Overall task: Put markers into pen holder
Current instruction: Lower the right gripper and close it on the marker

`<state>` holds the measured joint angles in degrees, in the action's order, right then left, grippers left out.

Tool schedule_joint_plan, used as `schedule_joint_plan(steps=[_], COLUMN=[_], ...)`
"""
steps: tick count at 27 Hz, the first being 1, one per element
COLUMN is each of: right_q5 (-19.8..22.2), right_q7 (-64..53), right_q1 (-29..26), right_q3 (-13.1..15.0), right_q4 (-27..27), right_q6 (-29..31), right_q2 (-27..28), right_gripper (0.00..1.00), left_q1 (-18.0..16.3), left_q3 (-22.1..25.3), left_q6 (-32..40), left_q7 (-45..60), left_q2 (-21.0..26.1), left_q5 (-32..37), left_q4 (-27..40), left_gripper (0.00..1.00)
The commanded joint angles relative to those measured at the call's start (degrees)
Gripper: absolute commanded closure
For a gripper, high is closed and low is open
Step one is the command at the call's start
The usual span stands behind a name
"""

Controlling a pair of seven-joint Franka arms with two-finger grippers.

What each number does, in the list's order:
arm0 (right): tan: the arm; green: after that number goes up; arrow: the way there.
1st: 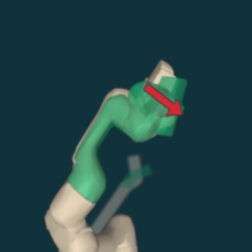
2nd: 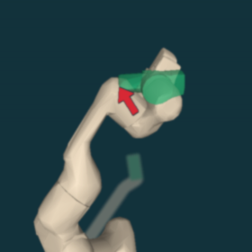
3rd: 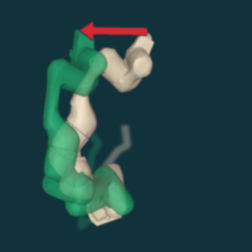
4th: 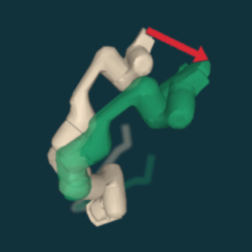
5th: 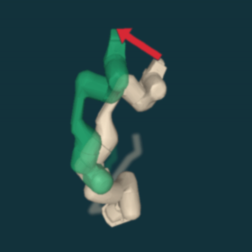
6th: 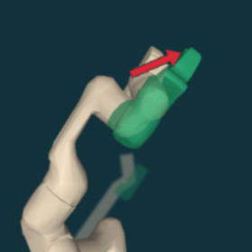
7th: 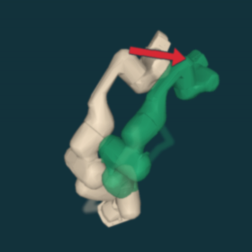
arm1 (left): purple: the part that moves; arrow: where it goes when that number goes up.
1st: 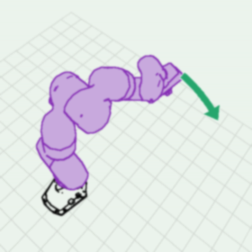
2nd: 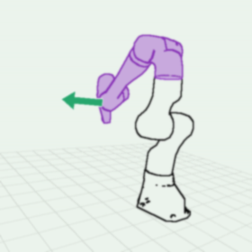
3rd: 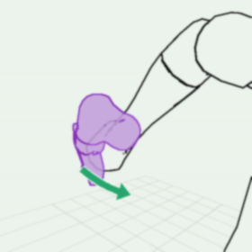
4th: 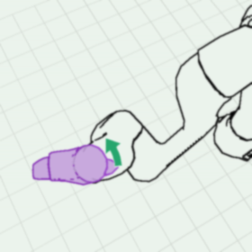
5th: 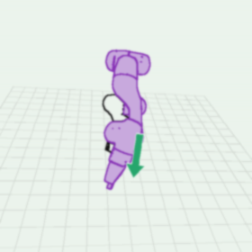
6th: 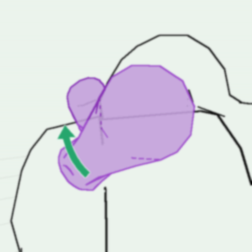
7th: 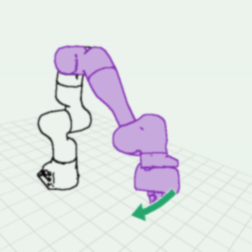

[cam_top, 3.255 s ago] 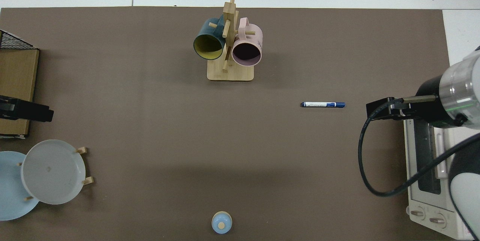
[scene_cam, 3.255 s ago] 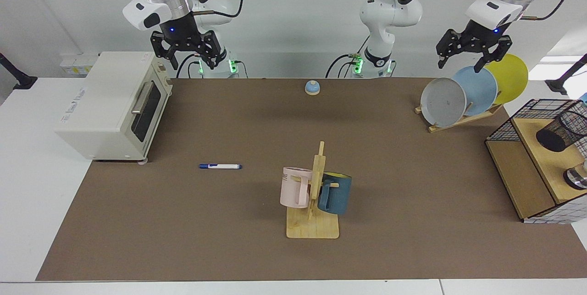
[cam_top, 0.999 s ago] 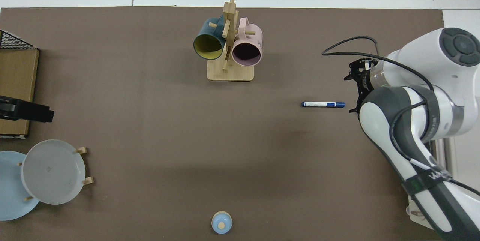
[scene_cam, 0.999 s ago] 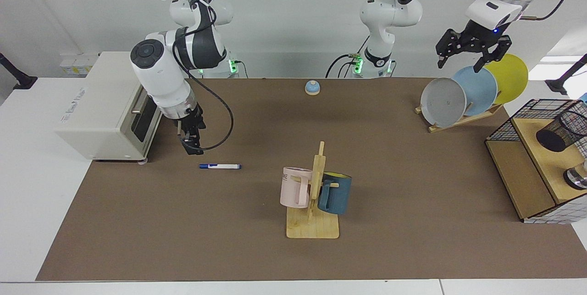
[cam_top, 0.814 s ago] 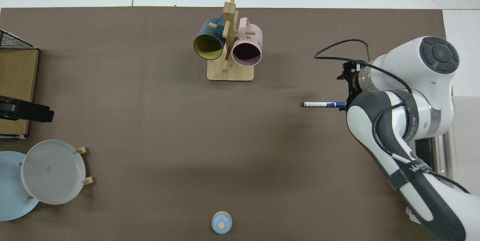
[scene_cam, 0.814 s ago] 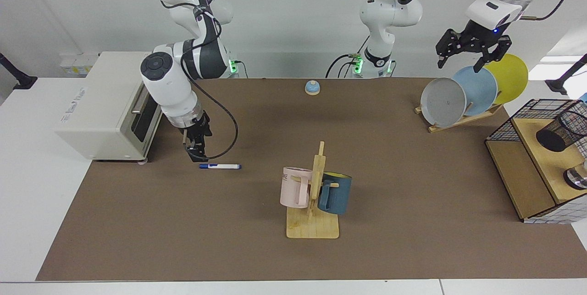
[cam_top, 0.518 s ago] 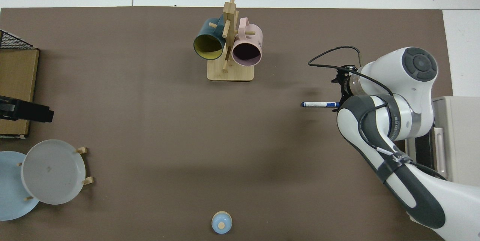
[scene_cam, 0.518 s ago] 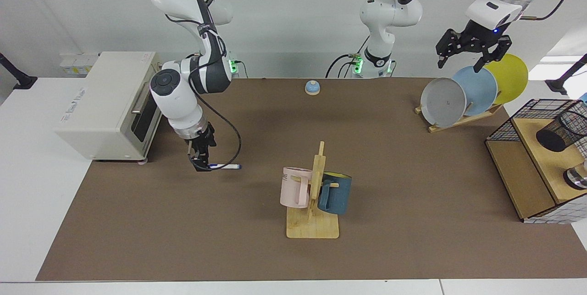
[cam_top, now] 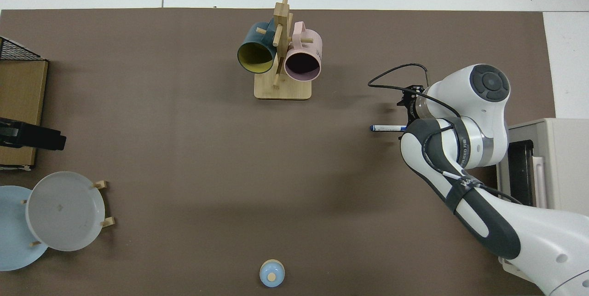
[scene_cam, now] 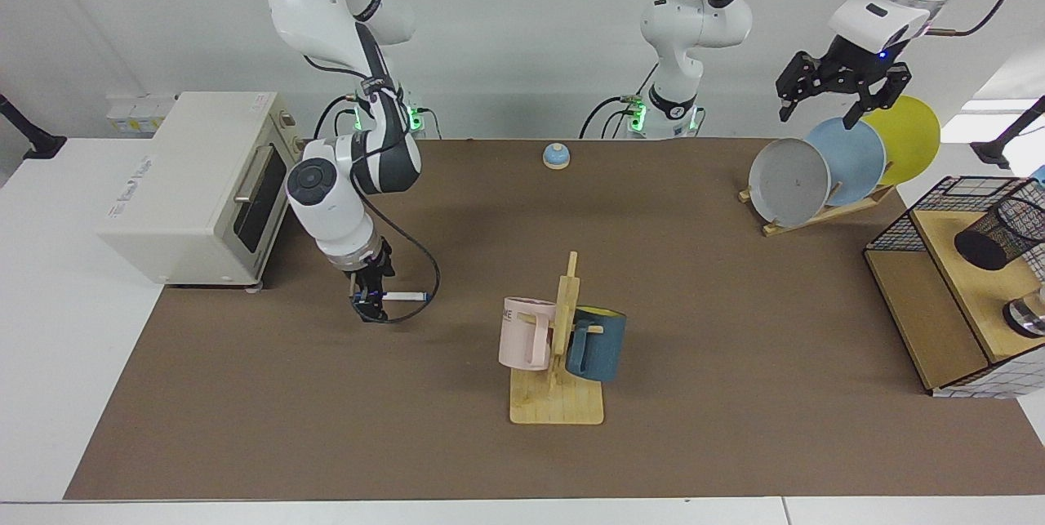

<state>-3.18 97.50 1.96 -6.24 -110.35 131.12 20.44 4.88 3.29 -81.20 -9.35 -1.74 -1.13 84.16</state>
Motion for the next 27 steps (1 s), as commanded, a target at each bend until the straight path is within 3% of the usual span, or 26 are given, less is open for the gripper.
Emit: schedule_joint_plan(steps=[1,8,14,24,27], right_q5=[-0.25,-0.24,0.37,0.63,0.63], right_q7=[1.64,0.85,0.85,-0.11,0.06], right_q1=[0.06,-0.56,0.06,-0.65,-0.73], right_q3=[-0.18,-0.18,-0.18,-0.09,-0.09], right_q4=[-0.83,-2.41,-3.38,-3.47,-3.47], right_q6=[1.59,2.29,2.30,2.21,2.12], right_q2=[0.21,-0.14,-0.40,-0.40,-0.40], right_gripper=[0.01,0.08,0.25,0.61,0.78], left_q1=[-0.05,0.04,0.04,0.04,0.04], left_q3=[-0.04,-0.04,-0.04,-0.04,-0.04], left_q6=[0.87,0.87,0.87,0.87,0.87], left_q7=[0.30,0.30,0.30,0.30,0.30], left_q2=[-0.54,-0.54,-0.54,-0.54,-0.54], left_q5=[0.69,0.69,0.69,0.69,0.69], left_q4=[-0.13,-0.13,-0.13,-0.13,-0.13], left_gripper=[0.00,0.00,0.00,0.00,0.00])
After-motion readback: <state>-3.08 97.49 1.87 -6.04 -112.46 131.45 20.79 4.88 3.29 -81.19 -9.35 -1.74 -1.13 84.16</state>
